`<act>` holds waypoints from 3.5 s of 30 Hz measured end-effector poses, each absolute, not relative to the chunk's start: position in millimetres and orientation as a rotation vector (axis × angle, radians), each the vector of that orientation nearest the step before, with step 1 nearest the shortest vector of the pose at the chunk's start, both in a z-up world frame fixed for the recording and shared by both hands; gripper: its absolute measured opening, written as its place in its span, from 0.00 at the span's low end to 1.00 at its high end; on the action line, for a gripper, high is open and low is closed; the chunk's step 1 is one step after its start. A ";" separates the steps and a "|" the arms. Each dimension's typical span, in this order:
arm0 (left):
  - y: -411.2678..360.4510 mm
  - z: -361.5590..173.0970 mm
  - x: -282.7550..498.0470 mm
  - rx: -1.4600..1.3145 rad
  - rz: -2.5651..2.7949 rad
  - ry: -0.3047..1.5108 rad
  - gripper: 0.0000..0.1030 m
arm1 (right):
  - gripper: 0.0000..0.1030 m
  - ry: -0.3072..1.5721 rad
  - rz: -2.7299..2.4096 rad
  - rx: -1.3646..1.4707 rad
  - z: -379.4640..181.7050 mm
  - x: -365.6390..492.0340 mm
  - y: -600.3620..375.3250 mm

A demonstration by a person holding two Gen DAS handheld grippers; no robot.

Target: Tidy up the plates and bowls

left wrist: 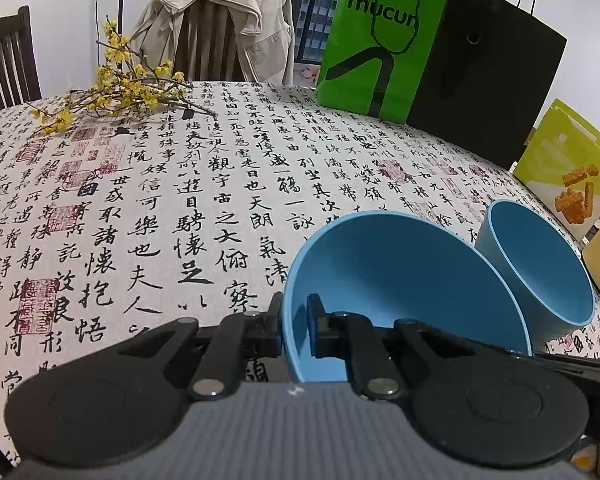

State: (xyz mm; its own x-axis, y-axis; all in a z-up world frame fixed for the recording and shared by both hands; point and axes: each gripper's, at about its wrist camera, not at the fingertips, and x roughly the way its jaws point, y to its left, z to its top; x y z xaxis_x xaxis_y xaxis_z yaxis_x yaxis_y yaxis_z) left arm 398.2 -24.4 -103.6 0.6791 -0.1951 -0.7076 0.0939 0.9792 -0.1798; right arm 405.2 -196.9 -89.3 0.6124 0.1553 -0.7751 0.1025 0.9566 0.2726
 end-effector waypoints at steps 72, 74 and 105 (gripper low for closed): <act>8.8 -28.3 306.6 -0.145 -0.079 0.549 0.12 | 0.12 0.698 0.224 0.314 -31.6 353.3 -179.4; 11.6 -26.8 303.7 -0.145 -0.077 0.540 0.12 | 0.12 0.693 0.230 0.313 -29.8 351.3 -177.5; 60.0 -23.8 258.1 -0.201 -0.019 0.455 0.12 | 0.12 0.662 0.347 0.276 -17.9 332.9 -133.4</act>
